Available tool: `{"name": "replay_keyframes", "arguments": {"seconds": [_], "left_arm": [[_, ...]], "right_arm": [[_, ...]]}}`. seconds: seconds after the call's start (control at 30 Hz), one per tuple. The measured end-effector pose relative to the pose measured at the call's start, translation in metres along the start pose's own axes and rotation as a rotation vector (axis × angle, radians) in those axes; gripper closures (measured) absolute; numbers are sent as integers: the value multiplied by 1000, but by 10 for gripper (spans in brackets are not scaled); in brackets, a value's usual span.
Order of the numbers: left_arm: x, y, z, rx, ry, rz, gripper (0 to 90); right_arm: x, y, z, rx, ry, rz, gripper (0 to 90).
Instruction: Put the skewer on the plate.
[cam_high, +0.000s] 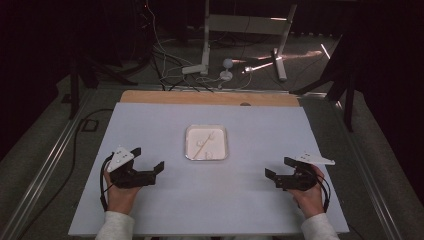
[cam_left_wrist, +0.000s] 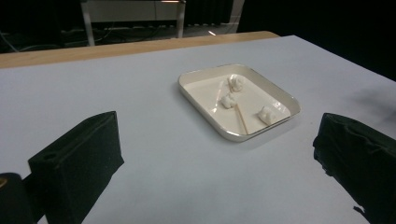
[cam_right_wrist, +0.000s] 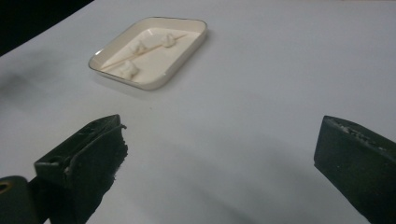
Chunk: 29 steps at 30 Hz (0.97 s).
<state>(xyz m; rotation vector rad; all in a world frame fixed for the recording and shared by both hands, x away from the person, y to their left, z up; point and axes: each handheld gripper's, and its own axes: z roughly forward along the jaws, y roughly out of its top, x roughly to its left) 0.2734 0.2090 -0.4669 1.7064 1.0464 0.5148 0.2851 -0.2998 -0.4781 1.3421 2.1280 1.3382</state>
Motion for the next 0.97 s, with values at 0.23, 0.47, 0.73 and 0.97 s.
{"name": "replay_keyframes", "arguments": {"seconds": [0.23, 0.47, 0.73, 0.97], "left_arm": [[3, -9, -13, -33, 10, -10, 15], [9, -15, -23, -75, 30, -45, 15], [15, -18, -27, -100, 35, -78, 15], [22, -26, -30, -140, 17, -184, 15]], "right_arm": [[-9, -10, -14, -38, -22, 27, 15], [-13, -21, -25, -82, -44, 45, 17], [-15, -26, -28, -100, -44, 58, 17], [-22, -29, -27, -128, 1, 138, 16]]}}
